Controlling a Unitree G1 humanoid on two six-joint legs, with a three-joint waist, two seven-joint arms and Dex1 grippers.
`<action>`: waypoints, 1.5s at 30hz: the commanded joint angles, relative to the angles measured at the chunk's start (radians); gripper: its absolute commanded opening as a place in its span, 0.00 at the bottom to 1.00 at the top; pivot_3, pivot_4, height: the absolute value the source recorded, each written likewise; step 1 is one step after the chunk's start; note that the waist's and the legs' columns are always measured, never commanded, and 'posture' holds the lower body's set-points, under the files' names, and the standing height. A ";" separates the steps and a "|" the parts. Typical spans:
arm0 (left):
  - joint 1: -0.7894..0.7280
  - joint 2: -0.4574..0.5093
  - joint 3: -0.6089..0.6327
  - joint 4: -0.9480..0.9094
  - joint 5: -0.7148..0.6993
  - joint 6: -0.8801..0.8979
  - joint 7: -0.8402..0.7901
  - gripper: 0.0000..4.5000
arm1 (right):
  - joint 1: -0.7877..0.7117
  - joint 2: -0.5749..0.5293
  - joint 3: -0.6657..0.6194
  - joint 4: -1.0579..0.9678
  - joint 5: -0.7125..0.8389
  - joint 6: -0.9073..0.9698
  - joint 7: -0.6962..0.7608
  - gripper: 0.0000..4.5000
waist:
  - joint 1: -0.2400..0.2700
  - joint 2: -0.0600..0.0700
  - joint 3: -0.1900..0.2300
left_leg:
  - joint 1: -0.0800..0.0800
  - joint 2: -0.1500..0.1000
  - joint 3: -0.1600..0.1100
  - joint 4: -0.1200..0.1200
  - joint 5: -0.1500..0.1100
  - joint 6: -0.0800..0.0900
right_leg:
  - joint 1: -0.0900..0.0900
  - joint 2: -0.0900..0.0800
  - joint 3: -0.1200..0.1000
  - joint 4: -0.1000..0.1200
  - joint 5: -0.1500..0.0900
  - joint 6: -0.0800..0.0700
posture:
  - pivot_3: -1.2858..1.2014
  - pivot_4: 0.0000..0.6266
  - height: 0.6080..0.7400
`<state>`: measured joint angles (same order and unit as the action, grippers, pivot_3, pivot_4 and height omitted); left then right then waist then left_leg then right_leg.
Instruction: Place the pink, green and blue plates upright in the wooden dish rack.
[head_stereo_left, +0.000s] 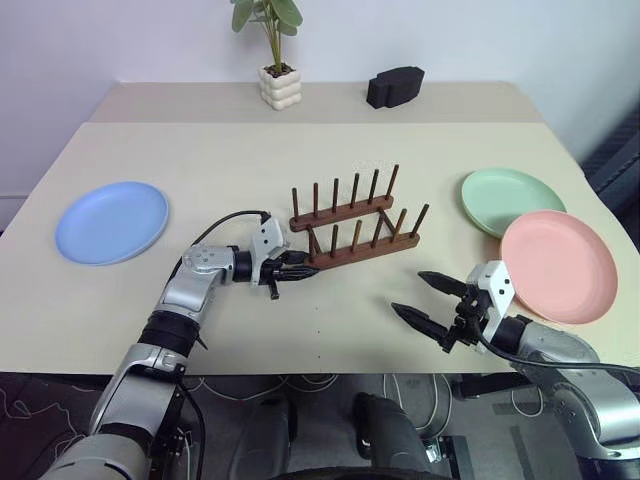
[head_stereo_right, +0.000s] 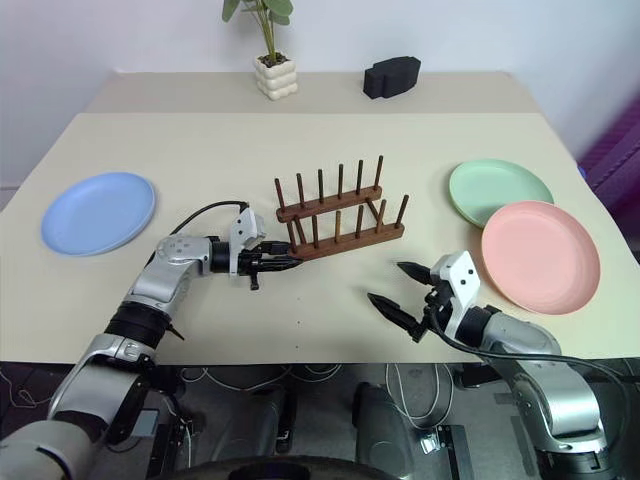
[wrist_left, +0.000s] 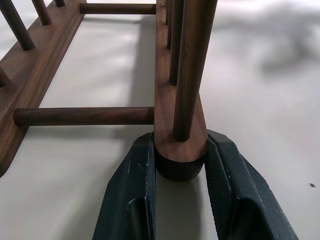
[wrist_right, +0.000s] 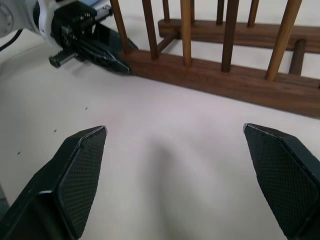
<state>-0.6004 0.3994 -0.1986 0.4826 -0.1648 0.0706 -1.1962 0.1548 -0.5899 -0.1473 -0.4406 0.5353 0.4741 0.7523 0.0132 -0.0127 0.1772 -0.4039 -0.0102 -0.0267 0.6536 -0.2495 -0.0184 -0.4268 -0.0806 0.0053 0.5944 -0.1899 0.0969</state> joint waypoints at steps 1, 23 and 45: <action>-0.015 -0.001 -0.029 0.018 0.006 -0.019 -0.065 0.17 | 0.006 -0.008 -0.009 -0.051 0.005 -0.009 -0.003 1.00 | 0.000 0.000 0.000 | 0.000 0.000 0.000 0.000 0.000 0.000 | 0.000 0.000 0.000 0.000 0.000 0.000 | 0.52 0.24 0.97; -0.095 0.001 -0.026 0.213 0.068 -0.156 -0.100 0.17 | -0.014 -0.011 0.016 -0.040 -0.004 -0.007 -0.005 1.00 | -0.005 0.000 0.000 | 0.000 0.000 0.000 0.001 0.000 0.000 | 0.000 0.001 0.000 0.000 0.000 0.000 | 0.52 0.24 0.97; 0.115 0.158 0.078 -0.106 -0.027 0.089 -0.063 0.35 | -0.045 -0.034 0.038 0.050 -0.140 -0.026 -0.053 0.13 | -0.022 0.000 0.000 | 0.001 0.003 0.000 -0.001 0.000 0.000 | -0.001 0.001 0.000 0.002 0.000 0.000 | 0.52 0.24 0.97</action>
<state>-0.5285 0.5437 -0.1194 0.4532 -0.1728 0.1049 -1.2481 0.1236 -0.6155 -0.1065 -0.3837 0.4028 0.4728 0.6961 -0.0087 -0.0127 0.1773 -0.4028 -0.0068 -0.0267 0.6525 -0.2496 -0.0181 -0.4276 -0.0796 0.0052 0.5961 -0.1898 0.0969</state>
